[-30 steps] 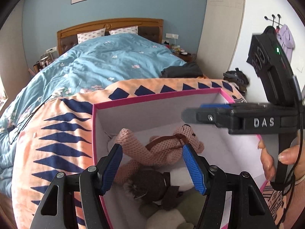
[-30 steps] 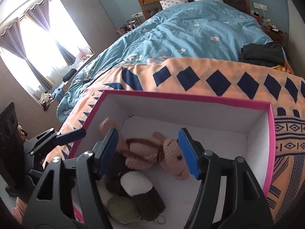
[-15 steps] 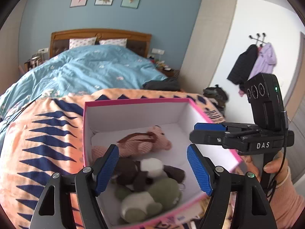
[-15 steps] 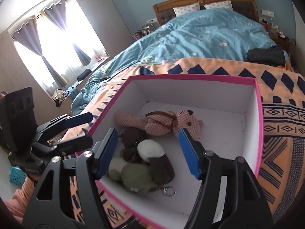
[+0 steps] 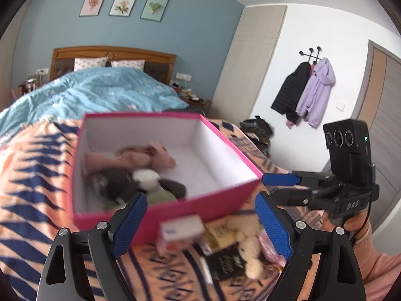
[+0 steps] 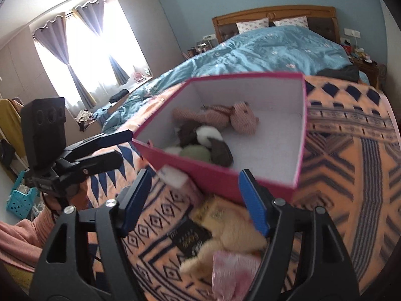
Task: Organize objects
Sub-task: 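Reach the right gripper to the cream teddy bear, grasp and lift it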
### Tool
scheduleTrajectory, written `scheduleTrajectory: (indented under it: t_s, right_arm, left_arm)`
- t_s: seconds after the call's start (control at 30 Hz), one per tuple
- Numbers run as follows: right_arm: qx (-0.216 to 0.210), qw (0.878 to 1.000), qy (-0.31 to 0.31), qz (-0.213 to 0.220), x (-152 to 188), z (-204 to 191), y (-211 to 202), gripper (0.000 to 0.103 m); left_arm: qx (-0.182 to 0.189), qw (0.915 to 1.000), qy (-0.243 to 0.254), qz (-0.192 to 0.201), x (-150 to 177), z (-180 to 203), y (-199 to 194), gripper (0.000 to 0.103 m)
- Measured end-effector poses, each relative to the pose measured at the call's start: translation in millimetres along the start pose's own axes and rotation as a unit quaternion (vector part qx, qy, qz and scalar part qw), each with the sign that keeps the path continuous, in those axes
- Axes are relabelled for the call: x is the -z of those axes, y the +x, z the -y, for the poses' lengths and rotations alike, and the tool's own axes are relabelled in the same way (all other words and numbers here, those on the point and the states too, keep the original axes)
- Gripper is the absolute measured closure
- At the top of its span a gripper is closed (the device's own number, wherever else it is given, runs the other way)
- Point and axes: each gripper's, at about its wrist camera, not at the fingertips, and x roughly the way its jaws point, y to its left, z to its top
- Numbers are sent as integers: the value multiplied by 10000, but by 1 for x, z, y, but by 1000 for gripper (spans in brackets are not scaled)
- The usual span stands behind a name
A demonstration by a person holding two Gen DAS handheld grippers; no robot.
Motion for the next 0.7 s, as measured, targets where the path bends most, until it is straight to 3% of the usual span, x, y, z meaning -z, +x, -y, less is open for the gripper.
scheduleTrajectory:
  t_s: [0.3,0.5,0.7]
  right_arm:
    - [464,9943,774,-569,80,43,4,30]
    - [201,9954,675,-657,99,38,1,51]
    - [-169,9951,448,-862,111,20,-2,55]
  left_arm:
    - [286,9986,-88,-430,44,30,22,13]
    - [154,9976,4,-681,64,38,31,13]
    - [241,9961,72,-843,78,41,31,14]
